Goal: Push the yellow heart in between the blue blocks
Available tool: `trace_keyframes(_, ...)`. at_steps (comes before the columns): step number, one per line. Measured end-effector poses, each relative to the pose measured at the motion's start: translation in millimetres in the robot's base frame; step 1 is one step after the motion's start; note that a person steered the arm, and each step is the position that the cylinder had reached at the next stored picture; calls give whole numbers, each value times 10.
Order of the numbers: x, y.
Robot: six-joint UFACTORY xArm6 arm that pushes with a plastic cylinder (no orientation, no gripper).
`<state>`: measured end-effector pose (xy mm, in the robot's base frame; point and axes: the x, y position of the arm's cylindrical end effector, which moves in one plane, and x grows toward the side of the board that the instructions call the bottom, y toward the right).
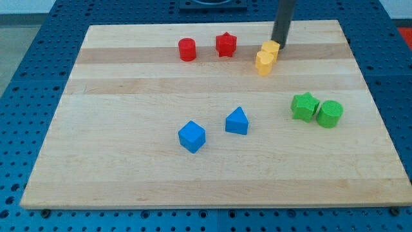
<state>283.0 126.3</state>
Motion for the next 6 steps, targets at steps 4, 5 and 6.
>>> trace_keyframes(4, 381, -336)
trace_keyframes(5, 631, -336)
trace_keyframes(6, 912, -351)
